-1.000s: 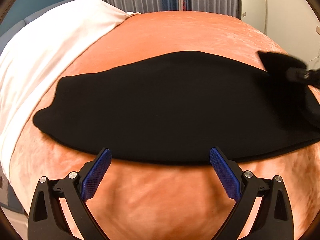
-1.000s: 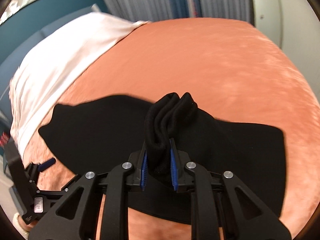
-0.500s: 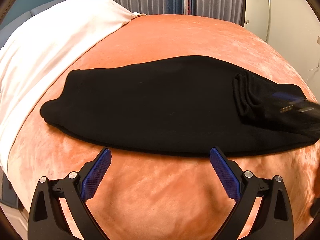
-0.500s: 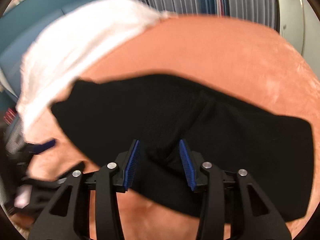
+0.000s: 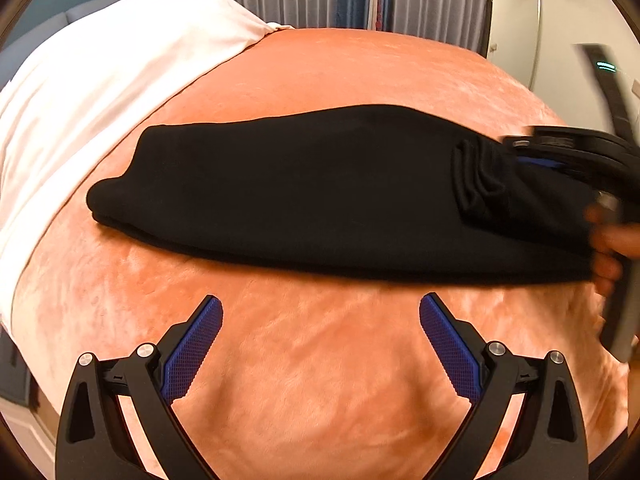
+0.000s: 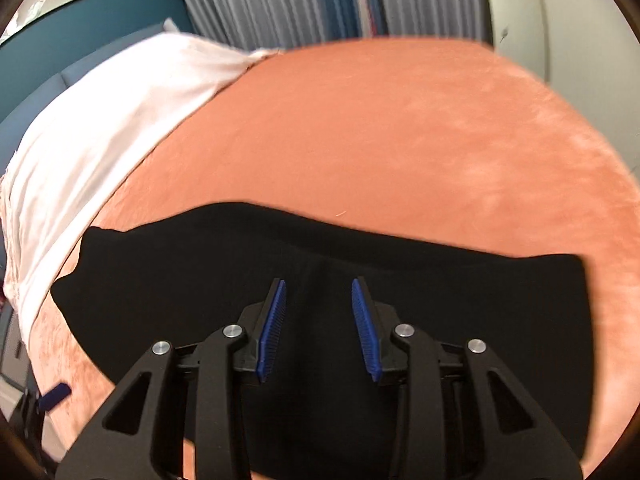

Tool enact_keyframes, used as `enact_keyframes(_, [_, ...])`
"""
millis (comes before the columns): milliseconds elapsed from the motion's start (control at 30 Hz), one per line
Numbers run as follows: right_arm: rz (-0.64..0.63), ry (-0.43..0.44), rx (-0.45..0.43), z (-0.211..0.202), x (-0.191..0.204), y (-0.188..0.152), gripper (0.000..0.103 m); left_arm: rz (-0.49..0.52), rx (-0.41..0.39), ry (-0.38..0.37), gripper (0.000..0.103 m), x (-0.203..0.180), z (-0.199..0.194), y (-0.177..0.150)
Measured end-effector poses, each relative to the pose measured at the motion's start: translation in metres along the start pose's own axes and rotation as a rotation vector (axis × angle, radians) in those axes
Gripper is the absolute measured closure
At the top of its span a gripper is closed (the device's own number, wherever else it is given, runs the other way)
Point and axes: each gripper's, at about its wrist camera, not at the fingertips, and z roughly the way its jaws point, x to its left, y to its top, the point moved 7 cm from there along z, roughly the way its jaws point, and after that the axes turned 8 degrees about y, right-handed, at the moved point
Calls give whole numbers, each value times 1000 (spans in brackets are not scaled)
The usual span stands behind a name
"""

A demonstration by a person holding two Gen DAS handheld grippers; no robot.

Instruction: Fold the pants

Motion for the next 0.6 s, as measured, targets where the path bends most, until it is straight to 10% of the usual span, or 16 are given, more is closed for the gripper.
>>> enact_keyframes(200, [-252, -52, 45, 20, 46, -33, 69, -34, 19, -4, 6, 13, 9, -2])
enact_keyframes(367, [-76, 80, -112, -44, 19, -11, 70, -49, 34, -12, 6, 12, 12, -3])
enact_keyframes(600, [101, -146, -161, -96, -97, -31, 70, -21, 27, 23, 6, 15, 15, -7])
